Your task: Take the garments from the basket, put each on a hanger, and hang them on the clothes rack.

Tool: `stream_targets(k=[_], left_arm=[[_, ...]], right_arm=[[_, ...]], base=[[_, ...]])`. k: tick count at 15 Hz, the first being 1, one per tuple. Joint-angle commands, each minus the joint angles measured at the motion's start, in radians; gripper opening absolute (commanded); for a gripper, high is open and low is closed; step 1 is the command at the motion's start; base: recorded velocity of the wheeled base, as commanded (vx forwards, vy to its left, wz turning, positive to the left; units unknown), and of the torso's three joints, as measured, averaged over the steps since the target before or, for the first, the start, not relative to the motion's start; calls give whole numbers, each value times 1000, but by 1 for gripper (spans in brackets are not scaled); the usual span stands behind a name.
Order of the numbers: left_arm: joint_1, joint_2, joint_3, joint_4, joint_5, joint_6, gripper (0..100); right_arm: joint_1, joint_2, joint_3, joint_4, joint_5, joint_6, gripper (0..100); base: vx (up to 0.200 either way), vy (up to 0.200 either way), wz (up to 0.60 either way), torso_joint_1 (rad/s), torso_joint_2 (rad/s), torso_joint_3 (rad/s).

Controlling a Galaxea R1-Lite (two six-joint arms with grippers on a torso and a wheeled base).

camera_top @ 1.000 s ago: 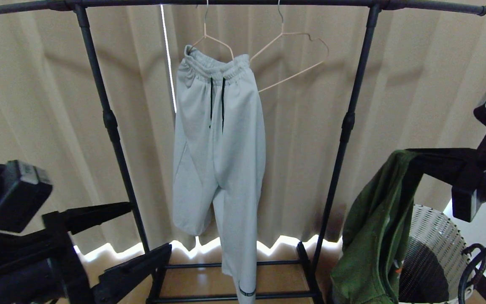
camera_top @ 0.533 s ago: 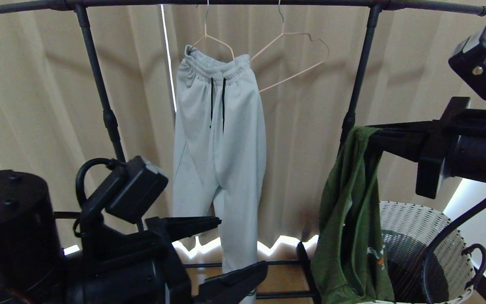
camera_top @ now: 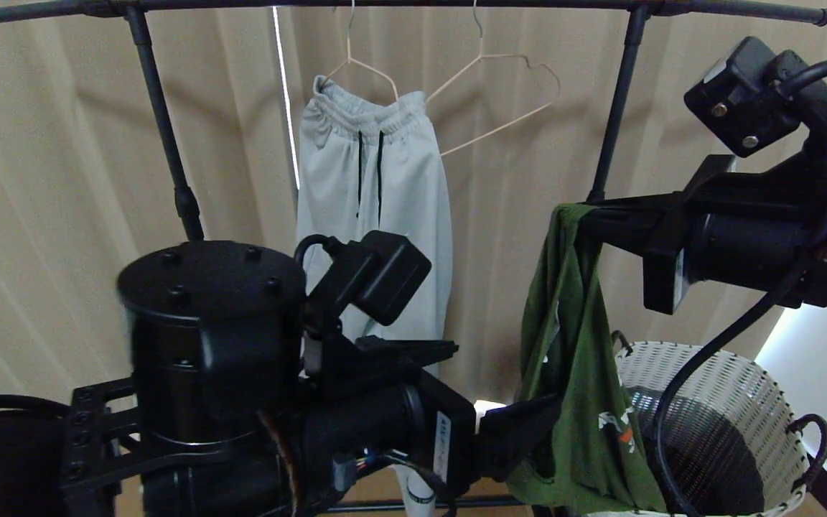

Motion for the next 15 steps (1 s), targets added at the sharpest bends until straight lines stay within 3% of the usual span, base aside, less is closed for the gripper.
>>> stream_targets(k=[1,7,11,15], left_arm=[[-2,113,-46,-32,5,-2,100],[28,307,-74,-172,70,-2,100],[87,378,-63,-170,171,32,100],[101,378,-9,-172,211,104,100]], right_arm=[[0,1,-1,2,0,-1,0],[29,-26,15,9,-1,1,0],[33,-62,16,11,-6,-1,0],[31,-79,16,12,-9,-1,0]], base=[[0,0,0,0,0,0],[0,0,0,0,0,0],[0,0,0,0,0,0],[0,0,0,0,0,0]])
